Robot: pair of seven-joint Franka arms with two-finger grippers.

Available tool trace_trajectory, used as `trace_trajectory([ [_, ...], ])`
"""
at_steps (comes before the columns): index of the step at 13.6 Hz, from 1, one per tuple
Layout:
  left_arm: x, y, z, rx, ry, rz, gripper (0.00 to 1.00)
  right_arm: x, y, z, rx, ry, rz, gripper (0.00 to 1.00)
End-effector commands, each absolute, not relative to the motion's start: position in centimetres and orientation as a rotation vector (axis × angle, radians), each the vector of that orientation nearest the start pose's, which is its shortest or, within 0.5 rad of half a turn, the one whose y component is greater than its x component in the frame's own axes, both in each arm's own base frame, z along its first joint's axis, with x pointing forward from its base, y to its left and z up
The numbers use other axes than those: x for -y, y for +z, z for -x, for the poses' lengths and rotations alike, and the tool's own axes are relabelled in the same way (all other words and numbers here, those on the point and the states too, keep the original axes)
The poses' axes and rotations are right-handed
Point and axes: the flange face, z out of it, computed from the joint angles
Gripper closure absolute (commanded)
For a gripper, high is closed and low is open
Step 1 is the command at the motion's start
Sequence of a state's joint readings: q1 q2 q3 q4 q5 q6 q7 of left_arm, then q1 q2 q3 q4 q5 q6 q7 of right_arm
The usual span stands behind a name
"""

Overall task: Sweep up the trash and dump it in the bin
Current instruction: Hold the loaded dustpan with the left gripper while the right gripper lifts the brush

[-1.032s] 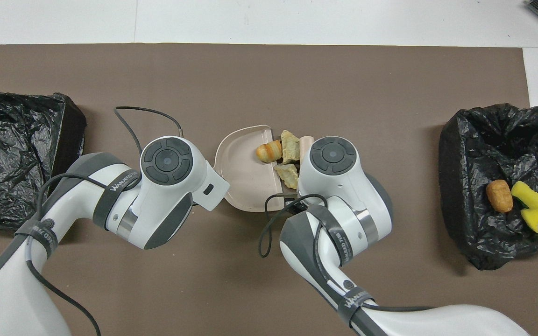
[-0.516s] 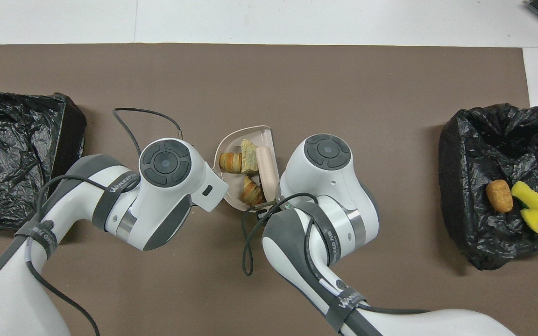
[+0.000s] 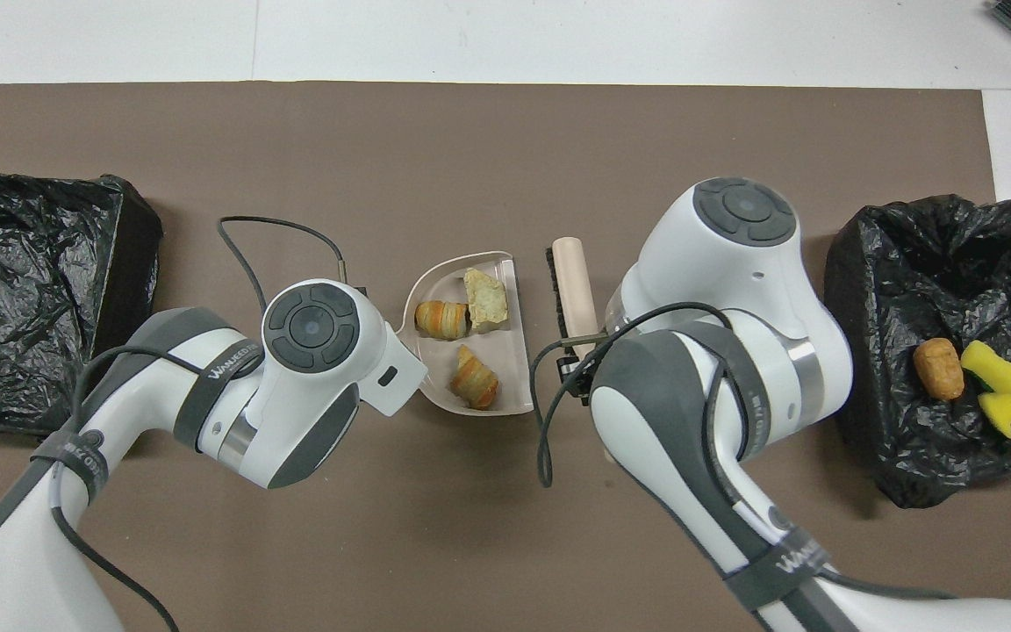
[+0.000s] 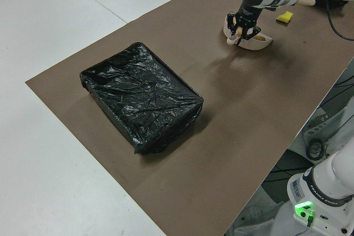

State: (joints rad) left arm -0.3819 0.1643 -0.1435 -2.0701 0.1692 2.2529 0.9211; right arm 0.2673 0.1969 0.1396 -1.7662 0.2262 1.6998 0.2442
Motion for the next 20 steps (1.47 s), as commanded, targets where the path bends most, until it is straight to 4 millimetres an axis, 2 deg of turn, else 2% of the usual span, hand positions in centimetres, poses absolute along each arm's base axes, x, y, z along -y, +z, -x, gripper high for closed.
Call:
trace_trajectory([
  [1,28.0,35.2,-48.2,-2.151,0.005,2.113,1.00,-20.3,44.3,-53.6,0.095,0.528,2.981,1.00],
  [3,28.5,34.9,-47.7,-2.164,0.006,2.101,1.00,-18.0,44.0,-53.1,0.003,0.601,3.087,1.00],
  [5,28.6,34.9,-47.7,-2.164,0.006,2.101,1.00,-17.1,43.8,-50.9,-0.130,0.680,3.168,1.00],
  [6,28.5,34.8,-47.7,-2.163,0.010,2.103,1.00,-16.8,43.2,-49.1,-0.182,0.719,3.186,1.00],
  [7,28.5,34.9,-47.7,-2.163,0.008,2.102,1.00,-16.0,41.9,-46.8,-0.224,0.745,3.210,1.00],
  [9,28.4,34.7,-47.6,-2.162,0.010,2.104,1.00,-14.2,38.9,-43.0,-0.228,0.602,3.230,1.00],
  [11,28.3,34.8,-47.5,-2.162,0.015,2.104,1.00,-12.6,37.4,-42.7,-0.221,0.571,3.242,1.00],
  [13,28.2,34.8,-47.6,-2.161,0.013,2.104,1.00,-13.2,36.3,-42.9,-0.204,0.546,3.242,1.00],
  [15,28.2,34.8,-47.6,-2.162,0.015,2.104,1.00,-15.3,35.1,-42.8,-0.155,0.544,3.251,1.00],
  [19,27.9,34.8,-47.7,-2.157,0.016,2.109,1.00,-17.4,35.7,-44.2,-0.070,0.475,3.230,1.00],
  [20,27.9,34.7,-47.8,-2.157,0.019,2.109,1.00,-18.6,35.9,-44.2,-0.020,0.467,3.215,1.00],
])
